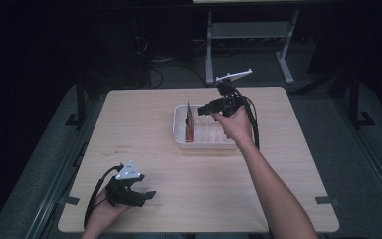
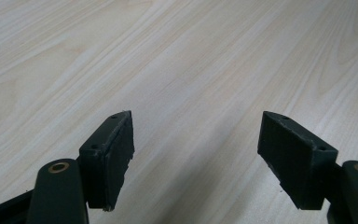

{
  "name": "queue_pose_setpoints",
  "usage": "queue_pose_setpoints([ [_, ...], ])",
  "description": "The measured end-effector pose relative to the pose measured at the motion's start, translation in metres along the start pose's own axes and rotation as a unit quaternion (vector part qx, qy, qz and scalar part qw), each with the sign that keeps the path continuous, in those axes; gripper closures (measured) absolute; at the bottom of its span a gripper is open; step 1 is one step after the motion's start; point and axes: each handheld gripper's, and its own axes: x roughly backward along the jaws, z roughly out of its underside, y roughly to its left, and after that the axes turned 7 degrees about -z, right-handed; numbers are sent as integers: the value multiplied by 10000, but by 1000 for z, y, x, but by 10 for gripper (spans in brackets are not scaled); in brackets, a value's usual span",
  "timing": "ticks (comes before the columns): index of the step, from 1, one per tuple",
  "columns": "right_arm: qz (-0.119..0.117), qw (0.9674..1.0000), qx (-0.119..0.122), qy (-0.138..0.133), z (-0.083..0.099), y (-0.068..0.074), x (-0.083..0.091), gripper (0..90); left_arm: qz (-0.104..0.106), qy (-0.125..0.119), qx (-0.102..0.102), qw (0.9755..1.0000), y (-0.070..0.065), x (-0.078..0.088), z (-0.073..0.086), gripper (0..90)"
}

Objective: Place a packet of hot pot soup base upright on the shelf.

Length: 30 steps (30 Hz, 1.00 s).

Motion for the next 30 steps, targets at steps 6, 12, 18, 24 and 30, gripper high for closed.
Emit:
queue_pose_setpoints([
  [6,-135,9999,-7,58,11,-12,8,554,-27,-21,47,10000,3,2,1,264],
  [12,-178,9998,-41,63,21,-23,12,518,-23,-10,49,10000,3,1,1,264],
  [18,-199,9997,-29,126,32,-31,15,490,-37,-40,86,9999,4,2,2,264],
  [24,-210,9996,2,190,44,-38,17,472,-40,-56,113,9999,4,2,2,264],
  [30,-276,9994,15,221,57,-45,22,457,-48,-50,117,9999,5,2,2,264],
])
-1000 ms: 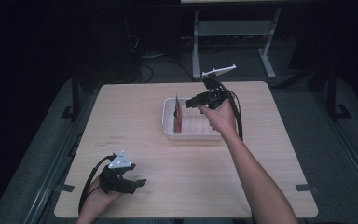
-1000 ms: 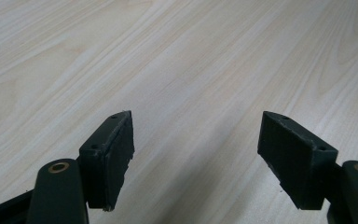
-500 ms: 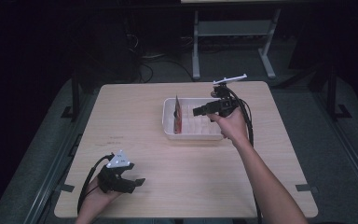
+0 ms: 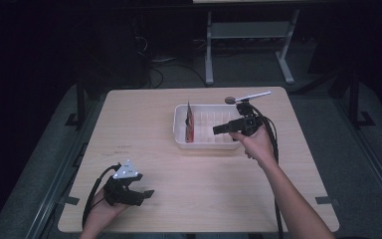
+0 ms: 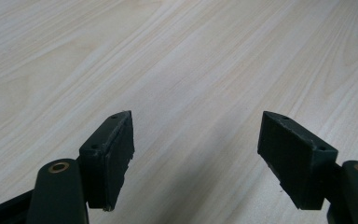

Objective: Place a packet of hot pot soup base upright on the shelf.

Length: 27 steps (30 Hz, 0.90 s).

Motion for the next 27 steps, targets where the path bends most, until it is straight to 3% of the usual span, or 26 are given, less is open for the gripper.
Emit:
queue_pose_setpoints([
  [27,-13,9999,48,-137,40,-20,23,445,-26,-3,29,10000,1,1,1,263],
])
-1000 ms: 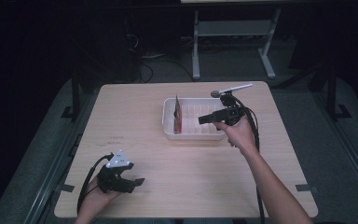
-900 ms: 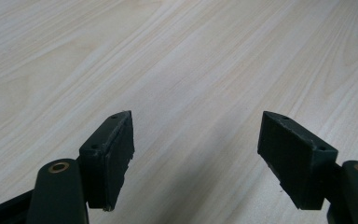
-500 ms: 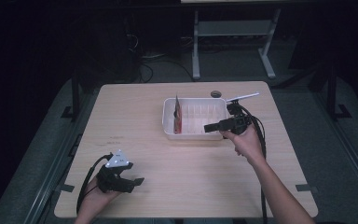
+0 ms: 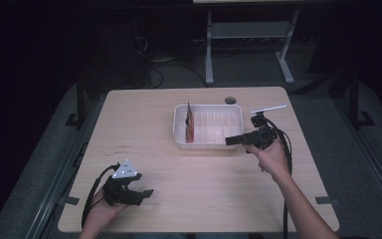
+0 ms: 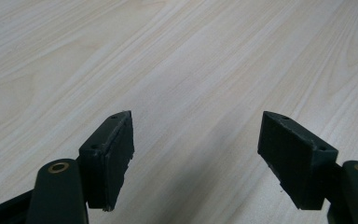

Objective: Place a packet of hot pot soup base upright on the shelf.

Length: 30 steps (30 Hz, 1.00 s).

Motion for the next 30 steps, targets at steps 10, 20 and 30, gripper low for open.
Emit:
queue_pose_setpoints([
  [10,-5,9999,-66,-121,15,-10,15,444,-11,-5,9,10000,1,0,0,263],
  [20,-157,9997,-112,-177,32,-17,29,443,-13,7,18,10000,0,-1,0,264],
  [30,-147,9997,-33,-186,47,-20,36,443,-24,-5,20,10000,1,-1,0,264],
])
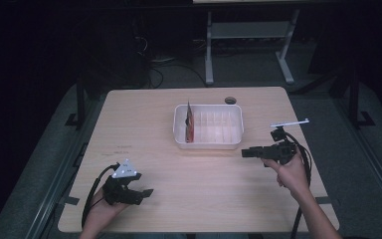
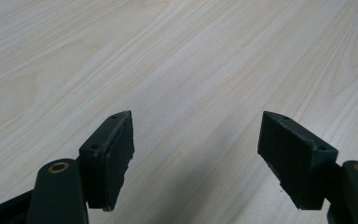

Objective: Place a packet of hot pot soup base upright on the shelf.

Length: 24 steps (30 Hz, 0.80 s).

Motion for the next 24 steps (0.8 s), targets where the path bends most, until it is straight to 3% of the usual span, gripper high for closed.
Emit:
queue_pose_setpoints([
  [3,-110,9999,-46,-72,6,-3,3,443,-5,-2,-3,10000,0,0,0,264],
  [10,-121,9998,-67,-174,17,-6,11,440,-4,5,-25,10000,-1,-1,0,264],
  [24,98,9999,19,-88,42,-14,15,430,-18,-16,-22,10000,0,0,1,263],
])
